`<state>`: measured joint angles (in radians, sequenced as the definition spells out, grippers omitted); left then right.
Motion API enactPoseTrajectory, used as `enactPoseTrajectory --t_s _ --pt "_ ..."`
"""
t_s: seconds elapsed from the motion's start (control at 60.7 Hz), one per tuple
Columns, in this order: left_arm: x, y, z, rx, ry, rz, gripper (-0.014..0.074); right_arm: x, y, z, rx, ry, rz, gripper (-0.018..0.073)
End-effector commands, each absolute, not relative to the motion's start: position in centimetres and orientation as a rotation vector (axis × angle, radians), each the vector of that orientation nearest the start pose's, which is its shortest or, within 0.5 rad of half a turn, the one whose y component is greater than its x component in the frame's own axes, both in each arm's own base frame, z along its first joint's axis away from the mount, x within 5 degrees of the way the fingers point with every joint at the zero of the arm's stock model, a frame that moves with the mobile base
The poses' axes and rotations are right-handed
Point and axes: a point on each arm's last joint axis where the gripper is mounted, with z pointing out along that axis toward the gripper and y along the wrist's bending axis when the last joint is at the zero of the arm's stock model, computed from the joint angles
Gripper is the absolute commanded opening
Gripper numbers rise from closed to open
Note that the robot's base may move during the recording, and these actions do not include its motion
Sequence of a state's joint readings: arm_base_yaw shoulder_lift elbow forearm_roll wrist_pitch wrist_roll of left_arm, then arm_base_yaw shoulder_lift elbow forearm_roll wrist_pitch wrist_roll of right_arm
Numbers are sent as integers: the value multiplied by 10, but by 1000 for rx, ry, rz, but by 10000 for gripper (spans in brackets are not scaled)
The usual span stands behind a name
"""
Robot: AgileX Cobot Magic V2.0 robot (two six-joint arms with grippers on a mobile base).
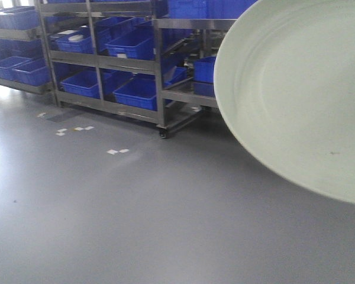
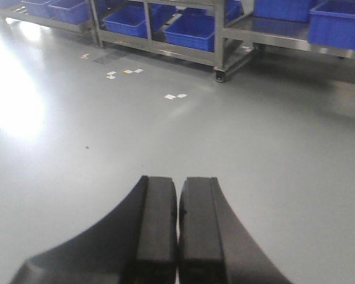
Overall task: Place green plate on second shelf with right arm
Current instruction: 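Turn and drive the base across the room toward the bin shelving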
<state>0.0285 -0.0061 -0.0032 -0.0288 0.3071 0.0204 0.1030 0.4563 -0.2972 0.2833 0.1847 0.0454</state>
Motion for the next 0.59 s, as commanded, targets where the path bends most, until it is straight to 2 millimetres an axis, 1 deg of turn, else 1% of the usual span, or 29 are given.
enactPoseTrajectory --t_s 0.0,0.577 --pt "55 0 182 -24 1719 -1 124 105 13 283 182 1691 344 56" --pt "55 0 182 -24 1719 -1 124 104 13 283 182 1693 345 56"
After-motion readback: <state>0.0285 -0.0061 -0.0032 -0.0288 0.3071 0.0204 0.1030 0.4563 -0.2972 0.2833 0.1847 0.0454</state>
